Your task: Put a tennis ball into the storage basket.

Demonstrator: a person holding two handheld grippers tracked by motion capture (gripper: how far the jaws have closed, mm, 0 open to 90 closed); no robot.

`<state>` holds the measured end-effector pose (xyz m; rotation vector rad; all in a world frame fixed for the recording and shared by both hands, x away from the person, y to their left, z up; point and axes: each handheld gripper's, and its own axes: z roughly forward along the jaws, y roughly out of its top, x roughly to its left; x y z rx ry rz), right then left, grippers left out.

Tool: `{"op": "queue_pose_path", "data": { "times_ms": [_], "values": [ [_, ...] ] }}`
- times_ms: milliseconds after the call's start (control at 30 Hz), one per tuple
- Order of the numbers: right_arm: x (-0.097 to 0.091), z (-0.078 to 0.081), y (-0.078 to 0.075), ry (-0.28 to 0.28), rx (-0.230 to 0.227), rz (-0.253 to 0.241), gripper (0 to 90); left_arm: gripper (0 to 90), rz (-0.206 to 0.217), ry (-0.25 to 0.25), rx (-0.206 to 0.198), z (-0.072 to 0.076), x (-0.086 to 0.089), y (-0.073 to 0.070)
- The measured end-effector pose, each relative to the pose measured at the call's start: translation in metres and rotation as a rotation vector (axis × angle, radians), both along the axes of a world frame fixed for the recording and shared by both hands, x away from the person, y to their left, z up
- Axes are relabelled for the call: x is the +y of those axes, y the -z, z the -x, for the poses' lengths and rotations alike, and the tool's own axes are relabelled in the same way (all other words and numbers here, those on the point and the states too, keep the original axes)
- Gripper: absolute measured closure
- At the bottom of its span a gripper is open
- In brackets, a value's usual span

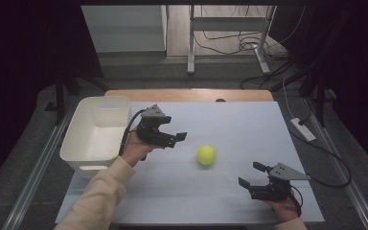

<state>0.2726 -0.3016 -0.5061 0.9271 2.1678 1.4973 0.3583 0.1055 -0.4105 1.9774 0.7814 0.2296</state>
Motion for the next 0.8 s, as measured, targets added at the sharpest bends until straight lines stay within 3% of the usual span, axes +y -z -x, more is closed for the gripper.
{"op": "queue_pose_path", "data": {
  "times_ms": [367,800],
  "values": [
    [0.001,-0.002,0.0,-0.011,0.004,0.002,12.7,10.5,-0.032,0.052,0.047,-0.001,-0.018,0.01],
    [0.004,-0.002,0.0,-0.027,-0.005,0.009,12.8,10.5,-0.046,0.084,0.061,0.0,-0.038,0.02]
  ]
}}
